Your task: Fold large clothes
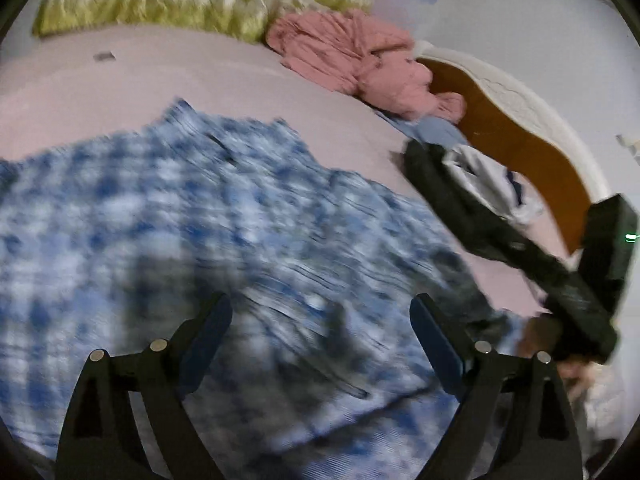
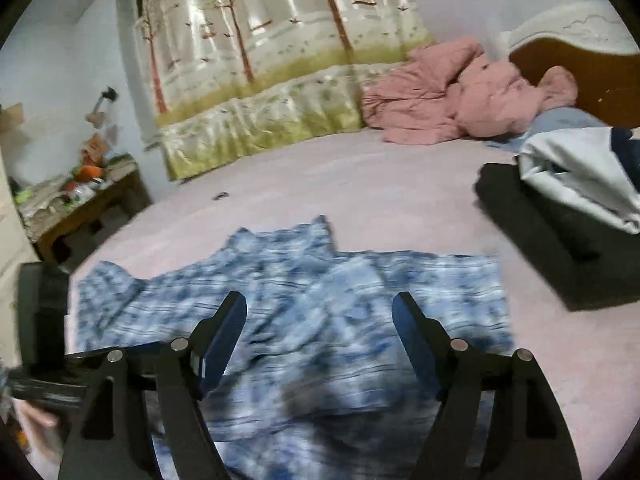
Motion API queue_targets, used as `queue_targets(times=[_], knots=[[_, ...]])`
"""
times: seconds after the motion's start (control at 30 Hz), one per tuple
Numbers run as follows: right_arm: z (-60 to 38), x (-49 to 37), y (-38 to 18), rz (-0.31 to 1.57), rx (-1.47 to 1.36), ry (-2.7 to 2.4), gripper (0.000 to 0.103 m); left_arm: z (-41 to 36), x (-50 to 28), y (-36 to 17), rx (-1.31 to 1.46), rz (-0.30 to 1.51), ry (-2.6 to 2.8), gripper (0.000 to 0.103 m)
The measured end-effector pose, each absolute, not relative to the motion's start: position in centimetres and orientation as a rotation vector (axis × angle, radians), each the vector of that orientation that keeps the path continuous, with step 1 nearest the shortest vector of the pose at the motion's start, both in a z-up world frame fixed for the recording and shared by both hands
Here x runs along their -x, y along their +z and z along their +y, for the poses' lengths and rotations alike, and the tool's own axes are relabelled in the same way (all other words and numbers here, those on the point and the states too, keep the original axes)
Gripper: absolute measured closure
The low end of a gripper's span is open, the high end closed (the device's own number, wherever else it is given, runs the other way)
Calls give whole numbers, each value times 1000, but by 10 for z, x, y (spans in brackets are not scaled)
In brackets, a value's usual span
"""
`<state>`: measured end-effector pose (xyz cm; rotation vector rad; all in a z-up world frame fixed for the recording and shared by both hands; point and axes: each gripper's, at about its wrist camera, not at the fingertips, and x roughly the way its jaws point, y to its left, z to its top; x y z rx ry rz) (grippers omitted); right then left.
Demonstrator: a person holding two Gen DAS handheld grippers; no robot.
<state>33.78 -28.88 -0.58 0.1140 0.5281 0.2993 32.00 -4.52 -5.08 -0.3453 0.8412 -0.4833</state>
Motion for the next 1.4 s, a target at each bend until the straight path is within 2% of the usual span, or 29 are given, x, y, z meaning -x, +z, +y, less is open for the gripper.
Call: queue_targets(times=[0.13,0.17,0.27,0.33,0.37,0.4,0.6,0.73,0.87,1.1,1.4], knots=[[-295,-344,-7,544,-134,285,26,-67,-322,-67,321,968,-490,16],[-296,-344,-5,542,-138,286,26,-73,-322,-72,295,980,-484,26],[-294,-342,-4,529,-123,275,25,-94,-322,-81,136,958,-413,38],[-292,-342,-5,525,-108,262,24,-97,-320,-79,99,933,-378,58],[-290,-341,-5,525,-105,258,24,-95,-317,-76,92,912,-354,84],[-290,-341,-5,526,-99,252,24,-89,-316,-73,89,893,-328,94],[-293,-349,-11,563,-36,126,24,-72,-305,-41,12,758,-310,97],[-306,-351,-11,572,-94,116,24,-49,-306,-24,-65,655,-154,100],[-317,-352,-10,578,-157,126,24,2,-313,-12,79,663,-140,100],[-322,-356,-14,607,-179,111,24,75,-321,-9,172,636,95,100],[-338,-361,-18,618,-239,34,24,88,-328,-24,87,658,267,101]])
